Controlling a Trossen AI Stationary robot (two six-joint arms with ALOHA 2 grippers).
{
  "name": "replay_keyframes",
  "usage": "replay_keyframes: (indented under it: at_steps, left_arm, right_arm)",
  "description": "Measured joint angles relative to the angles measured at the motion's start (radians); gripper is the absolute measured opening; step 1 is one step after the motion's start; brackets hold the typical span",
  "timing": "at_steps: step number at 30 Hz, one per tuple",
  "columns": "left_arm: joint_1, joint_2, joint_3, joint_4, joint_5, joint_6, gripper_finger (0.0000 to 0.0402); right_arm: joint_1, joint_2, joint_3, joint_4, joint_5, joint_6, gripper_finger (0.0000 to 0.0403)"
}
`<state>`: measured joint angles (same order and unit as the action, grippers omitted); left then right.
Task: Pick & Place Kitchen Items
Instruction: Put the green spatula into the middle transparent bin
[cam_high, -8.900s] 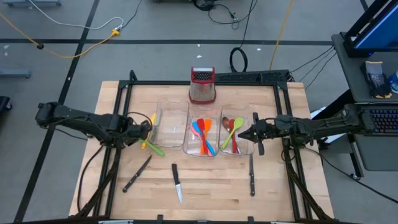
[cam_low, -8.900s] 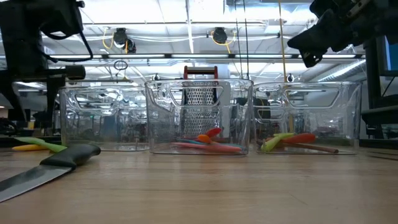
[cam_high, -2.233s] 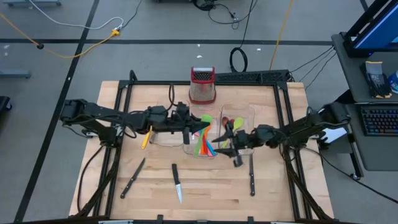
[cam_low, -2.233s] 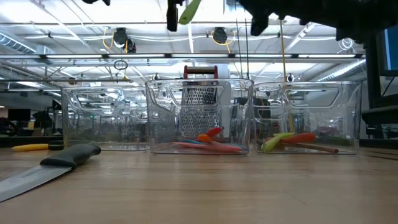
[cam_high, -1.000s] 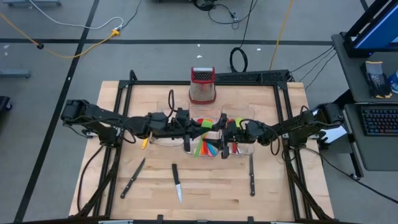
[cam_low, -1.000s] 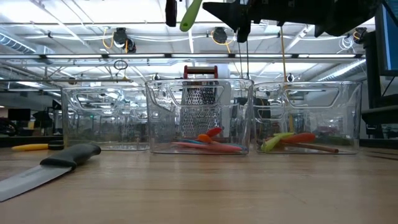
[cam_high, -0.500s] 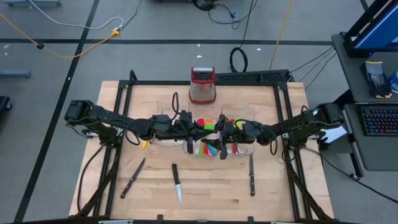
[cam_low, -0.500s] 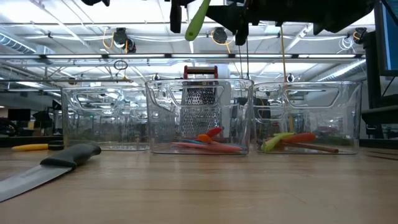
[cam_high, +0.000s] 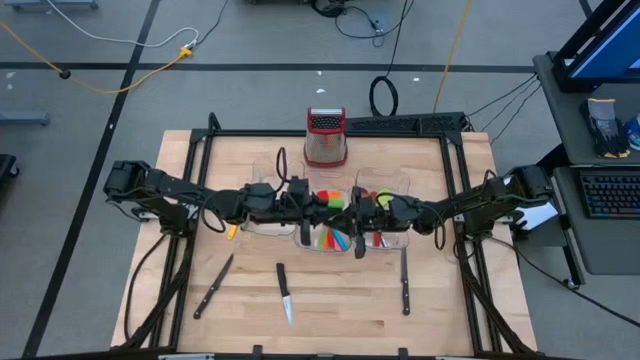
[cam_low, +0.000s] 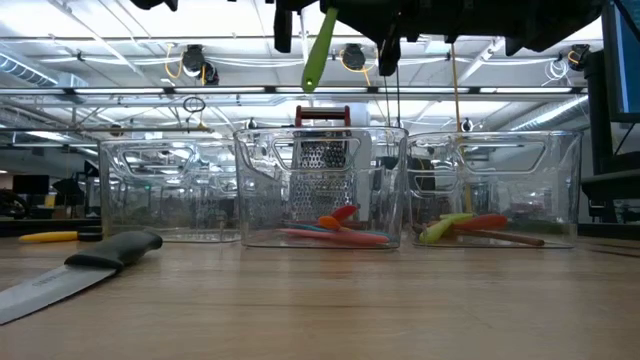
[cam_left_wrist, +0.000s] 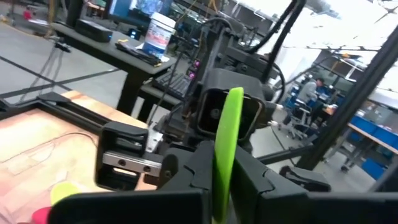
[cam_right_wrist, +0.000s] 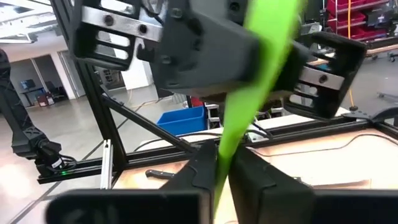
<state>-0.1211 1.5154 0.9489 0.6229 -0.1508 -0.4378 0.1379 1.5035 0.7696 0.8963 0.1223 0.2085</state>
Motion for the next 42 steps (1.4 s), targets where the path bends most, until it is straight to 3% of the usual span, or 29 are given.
replay_keyframes:
  at_steps: [7, 18, 26, 33, 36, 42]
  left_arm:
    - [0.002, 0.0, 0.0, -0.028, 0.099, 0.038, 0.0039]
    - [0.04, -0.023, 0.001, -0.095, 0.134, 0.168, 0.0052]
    - [0.08, -0.024, 0.001, -0.146, 0.17, 0.212, 0.0147]
    - [0.118, -0.024, 0.001, -0.204, 0.179, 0.264, 0.0246]
    - [0.144, -0.045, 0.0, -0.279, 0.179, 0.283, 0.0273]
    - [0.189, -0.135, 0.001, -0.46, 0.107, 0.327, 0.0295]
  right_arm:
    - [0.001, 0.0, 0.0, -0.026, -0.003, -0.002, 0.0011]
    - [-0.007, 0.0, 0.0, -0.06, 0.009, 0.082, 0.0011]
    - [-0.052, 0.001, -0.002, -0.093, 0.005, 0.176, 0.0011]
    - [-0.113, 0.0, -0.002, -0.141, -0.093, 0.307, 0.0011]
    - [-0.139, 0.0, -0.002, -0.201, -0.102, 0.356, 0.0011]
    - [-0.192, 0.0, -0.002, -0.277, -0.218, 0.476, 0.0011]
